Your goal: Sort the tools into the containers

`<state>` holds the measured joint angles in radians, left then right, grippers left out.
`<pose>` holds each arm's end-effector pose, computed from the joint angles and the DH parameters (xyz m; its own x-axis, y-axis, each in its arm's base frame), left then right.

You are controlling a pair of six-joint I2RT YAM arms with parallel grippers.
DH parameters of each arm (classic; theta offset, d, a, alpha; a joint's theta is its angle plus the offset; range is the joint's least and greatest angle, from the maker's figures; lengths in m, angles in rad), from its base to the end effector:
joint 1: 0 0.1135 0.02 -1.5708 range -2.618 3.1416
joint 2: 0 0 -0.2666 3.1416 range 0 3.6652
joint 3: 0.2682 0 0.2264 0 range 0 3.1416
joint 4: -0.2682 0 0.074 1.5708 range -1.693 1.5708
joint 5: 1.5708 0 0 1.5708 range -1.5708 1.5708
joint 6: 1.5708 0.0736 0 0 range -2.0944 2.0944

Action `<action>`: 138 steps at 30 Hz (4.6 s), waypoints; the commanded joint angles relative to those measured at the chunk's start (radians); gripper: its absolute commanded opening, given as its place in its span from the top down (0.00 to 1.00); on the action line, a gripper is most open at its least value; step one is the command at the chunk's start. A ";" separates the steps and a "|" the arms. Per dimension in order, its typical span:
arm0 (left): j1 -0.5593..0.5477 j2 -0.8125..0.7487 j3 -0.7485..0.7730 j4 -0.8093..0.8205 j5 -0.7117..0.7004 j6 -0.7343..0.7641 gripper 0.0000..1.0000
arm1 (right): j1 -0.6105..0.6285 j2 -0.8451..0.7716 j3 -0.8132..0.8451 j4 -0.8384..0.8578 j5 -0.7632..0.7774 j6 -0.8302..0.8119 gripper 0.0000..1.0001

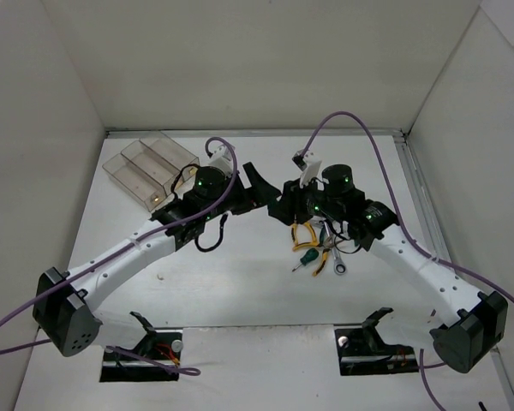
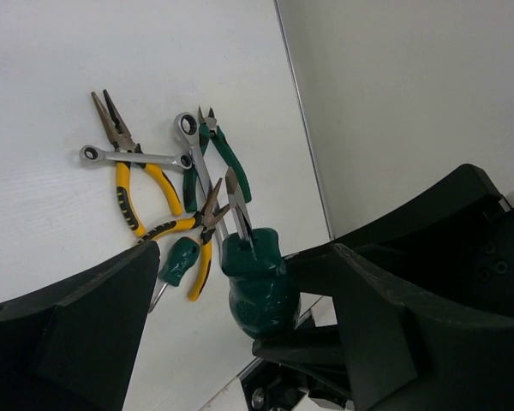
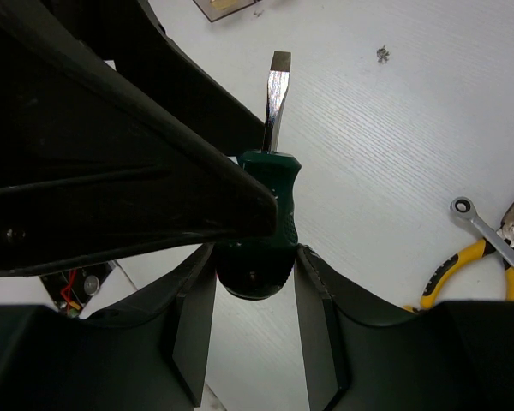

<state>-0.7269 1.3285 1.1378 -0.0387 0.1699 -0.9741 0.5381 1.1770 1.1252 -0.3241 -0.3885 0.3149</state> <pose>0.2342 -0.2249 0.3565 -0.7391 -0.4338 -0.5154 0.2966 0.4774 -0.8271 0.2184 0.1628 0.3561 -0.5403 0.0113 -0.8414 -0.6410 0.6422 0.4203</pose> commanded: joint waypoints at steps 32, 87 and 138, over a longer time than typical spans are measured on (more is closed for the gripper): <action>-0.036 -0.018 0.053 0.050 -0.101 -0.055 1.00 | 0.020 -0.056 0.007 0.112 0.079 0.035 0.02; 0.689 0.830 0.689 0.089 -0.162 0.370 0.51 | 0.020 -0.275 -0.249 -0.141 0.188 0.101 0.02; -0.310 0.710 0.508 -0.303 -0.003 0.706 0.40 | -0.198 -0.333 -0.031 -0.248 0.678 0.076 0.02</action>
<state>-1.0225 2.0289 1.5917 -0.3649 0.1581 -0.2790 0.3317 0.8692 1.0805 -0.6395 0.3099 0.3893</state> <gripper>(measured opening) 0.607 0.979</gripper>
